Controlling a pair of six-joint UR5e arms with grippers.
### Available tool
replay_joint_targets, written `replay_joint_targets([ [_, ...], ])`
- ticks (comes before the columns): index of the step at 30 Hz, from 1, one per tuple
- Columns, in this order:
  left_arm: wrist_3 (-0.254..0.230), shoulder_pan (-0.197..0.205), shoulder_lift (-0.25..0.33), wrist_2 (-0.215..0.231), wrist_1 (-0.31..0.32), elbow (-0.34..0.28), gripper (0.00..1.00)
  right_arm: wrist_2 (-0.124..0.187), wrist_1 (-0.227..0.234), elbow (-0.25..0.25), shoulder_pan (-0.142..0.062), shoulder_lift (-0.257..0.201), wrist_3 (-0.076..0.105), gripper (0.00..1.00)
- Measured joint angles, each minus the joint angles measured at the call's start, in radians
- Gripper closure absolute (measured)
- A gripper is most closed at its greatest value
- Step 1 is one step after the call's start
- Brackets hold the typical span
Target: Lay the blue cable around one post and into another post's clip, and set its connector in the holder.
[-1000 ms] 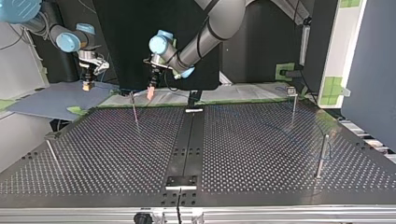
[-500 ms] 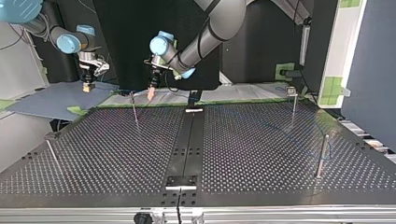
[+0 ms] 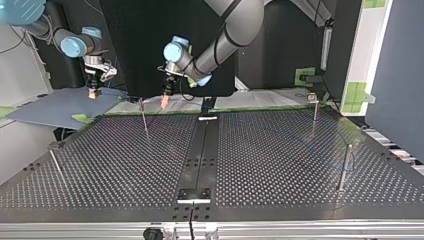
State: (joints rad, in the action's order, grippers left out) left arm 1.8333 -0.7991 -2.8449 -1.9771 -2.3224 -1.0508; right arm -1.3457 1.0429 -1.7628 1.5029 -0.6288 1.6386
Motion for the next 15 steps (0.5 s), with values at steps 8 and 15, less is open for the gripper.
replay_joint_targets([
  [8, -0.002, 0.007, 0.0, 0.012, 0.001, 0.005, 1.0, 0.0, -0.002, 0.007, -0.001, 0.001, 0.0, 1.0],
  [15, -0.043, 0.0, 0.001, 0.015, -0.021, 0.006, 1.0, -0.012, -0.022, 0.008, 0.0, 0.002, -0.012, 1.0],
])
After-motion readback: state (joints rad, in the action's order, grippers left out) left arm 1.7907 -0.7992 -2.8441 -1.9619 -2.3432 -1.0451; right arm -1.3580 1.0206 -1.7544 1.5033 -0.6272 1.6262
